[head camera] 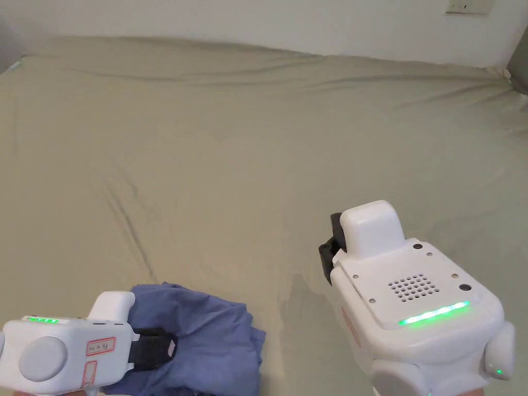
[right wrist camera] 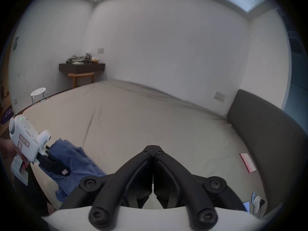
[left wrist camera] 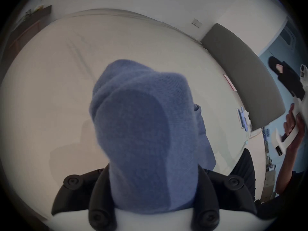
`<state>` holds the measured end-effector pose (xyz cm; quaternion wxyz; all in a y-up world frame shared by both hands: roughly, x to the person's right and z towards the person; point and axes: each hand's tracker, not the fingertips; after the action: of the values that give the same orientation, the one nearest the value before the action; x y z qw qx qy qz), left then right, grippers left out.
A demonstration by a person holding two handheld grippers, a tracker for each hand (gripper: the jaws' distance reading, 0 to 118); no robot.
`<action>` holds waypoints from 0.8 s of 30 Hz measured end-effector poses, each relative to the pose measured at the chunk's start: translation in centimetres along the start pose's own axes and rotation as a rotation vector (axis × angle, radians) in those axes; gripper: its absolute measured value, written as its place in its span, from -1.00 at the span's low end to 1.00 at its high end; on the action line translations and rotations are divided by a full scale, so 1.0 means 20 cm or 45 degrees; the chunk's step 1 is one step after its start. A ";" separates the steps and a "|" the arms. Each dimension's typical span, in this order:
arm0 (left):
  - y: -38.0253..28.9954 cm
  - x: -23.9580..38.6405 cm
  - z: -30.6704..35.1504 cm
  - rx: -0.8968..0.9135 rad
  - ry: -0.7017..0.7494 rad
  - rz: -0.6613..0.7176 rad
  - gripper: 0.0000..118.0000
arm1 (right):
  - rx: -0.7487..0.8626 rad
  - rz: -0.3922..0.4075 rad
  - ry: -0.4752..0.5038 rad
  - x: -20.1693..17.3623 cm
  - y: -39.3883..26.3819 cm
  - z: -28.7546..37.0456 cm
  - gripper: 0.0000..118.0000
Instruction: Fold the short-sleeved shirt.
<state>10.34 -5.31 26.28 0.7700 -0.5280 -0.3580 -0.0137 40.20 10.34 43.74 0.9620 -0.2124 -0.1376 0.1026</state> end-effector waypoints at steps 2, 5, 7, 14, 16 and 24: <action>-0.01 -0.09 0.06 0.014 0.107 0.007 -0.43 | 0.023 -0.003 -0.005 -0.04 0.04 0.02 -0.96; -0.04 -0.24 0.14 0.039 0.258 -0.015 -0.43 | 0.060 0.007 -0.029 -0.10 0.08 0.03 -0.97; -0.05 -0.29 0.20 0.051 0.364 -0.042 -0.43 | 0.072 0.012 -0.035 -0.14 0.10 0.03 -0.97; -0.02 -0.66 0.37 0.064 0.691 -0.110 -0.43 | 0.044 0.015 -0.018 -0.29 0.11 -0.05 -0.97; 0.00 -0.79 0.40 0.053 0.757 -0.113 -0.43 | 0.023 0.015 -0.009 -0.32 0.10 -0.08 -0.97; 0.08 -1.39 0.56 0.002 1.088 -0.086 -0.44 | -0.064 0.056 0.026 -0.45 0.08 -0.23 -0.97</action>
<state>-15.69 -5.20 11.39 0.8487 -0.4622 -0.0237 -0.2561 32.83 7.77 36.96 0.9552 -0.2407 -0.1255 0.1180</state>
